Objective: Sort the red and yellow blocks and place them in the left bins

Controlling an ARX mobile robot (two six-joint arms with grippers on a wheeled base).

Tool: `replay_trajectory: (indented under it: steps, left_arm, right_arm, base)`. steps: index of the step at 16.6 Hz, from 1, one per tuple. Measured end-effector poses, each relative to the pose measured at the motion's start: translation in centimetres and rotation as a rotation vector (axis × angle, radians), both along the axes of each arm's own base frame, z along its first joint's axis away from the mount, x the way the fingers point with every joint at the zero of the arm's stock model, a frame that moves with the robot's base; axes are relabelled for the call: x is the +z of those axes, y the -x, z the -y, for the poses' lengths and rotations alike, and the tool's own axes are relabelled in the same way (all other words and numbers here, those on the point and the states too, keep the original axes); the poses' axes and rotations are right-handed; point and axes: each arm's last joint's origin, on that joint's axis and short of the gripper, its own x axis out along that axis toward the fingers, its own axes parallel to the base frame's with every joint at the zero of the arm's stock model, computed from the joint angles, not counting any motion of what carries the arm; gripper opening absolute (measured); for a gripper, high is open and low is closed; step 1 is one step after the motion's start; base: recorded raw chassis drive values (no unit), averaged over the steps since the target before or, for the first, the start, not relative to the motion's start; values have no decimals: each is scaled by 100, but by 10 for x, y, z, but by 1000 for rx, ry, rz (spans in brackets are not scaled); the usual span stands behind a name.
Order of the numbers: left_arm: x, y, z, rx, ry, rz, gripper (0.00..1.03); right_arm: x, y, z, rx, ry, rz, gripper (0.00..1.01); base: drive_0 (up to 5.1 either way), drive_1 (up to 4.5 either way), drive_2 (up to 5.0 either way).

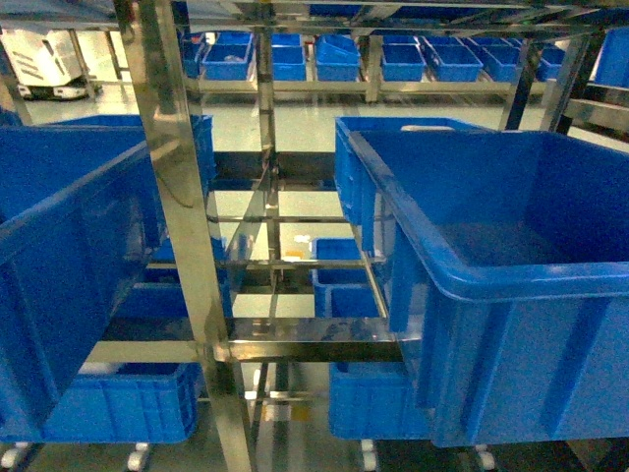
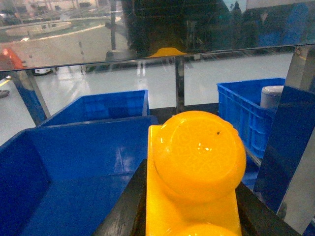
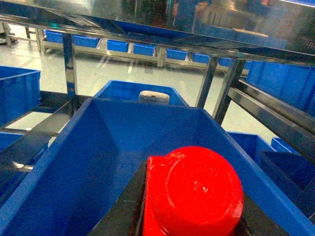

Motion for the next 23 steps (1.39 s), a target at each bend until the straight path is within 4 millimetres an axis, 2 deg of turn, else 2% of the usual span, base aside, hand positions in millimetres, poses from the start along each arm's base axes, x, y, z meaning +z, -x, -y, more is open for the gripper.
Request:
replay_trajectory:
  steps: [6,7,8,9,10,11,12,23]
  left_arm:
    - [0,0,0,0,0,0,27]
    - [0,0,0,0,0,0,27]
    - [0,0,0,0,0,0,27]
    - [0,0,0,0,0,0,27]
    - [0,0,0,0,0,0,27]
    - [0,0,0,0,0,0,27]
    - [0,0,0,0,0,0,27]
    - [0,0,0,0,0,0,27]
  right_arm:
    - [0,-1,2,-6,1,-4,27]
    - [-4,-6,4,-24,6,-25,27]
    - [-13,-18,13,-37,13,-60,27]
    - [-34,-48,22,-66,18,-117,27]
    - [-51,-77,19,-62,17,-169,27]
    - [-56,-89,17,-59,12,-184,27]
    - [-60,-97,16,-57,4,-207,27]
    - [-68,-142,11,-77,-11,-239,27]
  base:
    - [0,0,0]
    - [0,0,0]
    - [0,0,0]
    - [0,0,0]
    - [0,0,0]
    - [0,0,0]
    - [0,0,0]
    - [0,0,0]
